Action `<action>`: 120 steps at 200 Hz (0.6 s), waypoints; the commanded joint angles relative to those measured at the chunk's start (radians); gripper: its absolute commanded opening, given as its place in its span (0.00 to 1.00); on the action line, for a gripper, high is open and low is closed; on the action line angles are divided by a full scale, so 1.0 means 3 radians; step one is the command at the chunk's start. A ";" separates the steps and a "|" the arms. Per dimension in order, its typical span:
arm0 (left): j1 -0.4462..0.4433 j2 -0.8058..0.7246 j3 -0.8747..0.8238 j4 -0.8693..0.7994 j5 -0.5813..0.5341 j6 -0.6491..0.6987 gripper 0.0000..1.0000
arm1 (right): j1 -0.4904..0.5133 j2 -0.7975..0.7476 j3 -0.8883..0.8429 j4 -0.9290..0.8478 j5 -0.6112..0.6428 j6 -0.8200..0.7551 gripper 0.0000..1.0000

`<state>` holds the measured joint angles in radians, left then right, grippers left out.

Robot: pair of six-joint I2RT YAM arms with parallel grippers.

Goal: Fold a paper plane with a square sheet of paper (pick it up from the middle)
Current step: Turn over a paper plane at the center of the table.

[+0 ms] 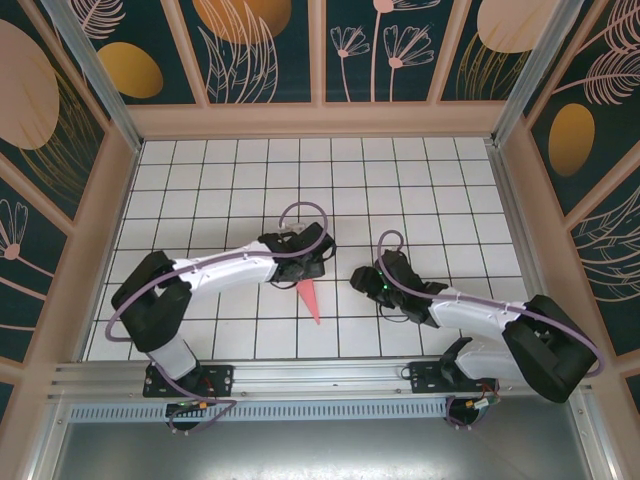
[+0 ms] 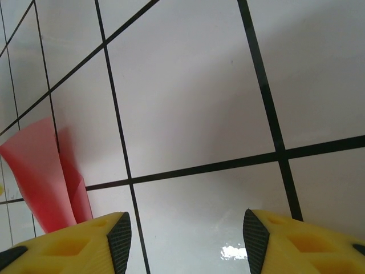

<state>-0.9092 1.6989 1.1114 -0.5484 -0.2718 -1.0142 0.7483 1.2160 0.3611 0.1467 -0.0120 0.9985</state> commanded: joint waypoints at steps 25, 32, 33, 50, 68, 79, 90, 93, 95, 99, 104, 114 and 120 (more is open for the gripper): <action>-0.0009 0.0303 0.0298 -0.0571 -0.0260 -0.0088 0.68 | -0.0030 -0.0051 0.0053 0.0145 -0.0111 -0.0049 0.58; -0.0011 0.0318 0.0304 -0.0595 -0.0278 -0.0087 0.68 | -0.0030 -0.0035 0.0071 0.0152 -0.0125 -0.0065 0.58; -0.0011 0.0319 0.0304 -0.0598 -0.0282 -0.0087 0.68 | -0.0030 -0.0032 0.0076 0.0151 -0.0127 -0.0071 0.58; -0.0011 0.0353 0.0312 -0.0637 -0.0282 -0.0076 0.67 | -0.0030 0.0040 0.0127 0.0166 -0.0190 -0.0118 0.58; -0.0011 0.0308 0.0273 -0.0673 -0.0326 -0.0110 0.64 | -0.0031 0.0130 0.0185 0.0231 -0.0311 -0.0185 0.58; -0.0010 0.0224 0.0217 -0.0660 -0.0377 -0.0142 0.61 | -0.0031 0.0195 0.0219 0.0282 -0.0389 -0.0215 0.59; -0.0010 0.0125 0.0161 -0.0633 -0.0410 -0.0166 0.58 | -0.0026 0.0266 0.0255 0.0326 -0.0468 -0.0243 0.58; -0.0007 0.0098 0.0142 -0.0618 -0.0417 -0.0174 0.57 | -0.0025 0.0285 0.0265 0.0341 -0.0489 -0.0249 0.58; -0.0008 0.0079 0.0131 -0.0610 -0.0418 -0.0177 0.56 | -0.0025 0.0298 0.0271 0.0351 -0.0505 -0.0254 0.58; -0.0011 0.0070 0.0102 -0.0587 -0.0430 -0.0183 0.56 | -0.0025 0.0323 0.0282 0.0363 -0.0531 -0.0260 0.59; -0.0010 -0.0035 0.0068 -0.0556 -0.0437 -0.0187 0.54 | -0.0026 0.0356 0.0305 0.0372 -0.0564 -0.0267 0.59; -0.0011 -0.0115 -0.0021 -0.0473 -0.0436 -0.0189 0.52 | -0.0015 0.0429 0.0347 0.0410 -0.0646 -0.0302 0.58; -0.0009 -0.0151 -0.0076 -0.0418 -0.0425 -0.0184 0.51 | -0.0006 0.0468 0.0377 0.0433 -0.0695 -0.0322 0.58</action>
<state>-0.9092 1.7390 1.1393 -0.6914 -0.3641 -1.0500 0.7456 1.3144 0.4263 0.2150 -0.1398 0.9443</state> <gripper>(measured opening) 0.527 0.585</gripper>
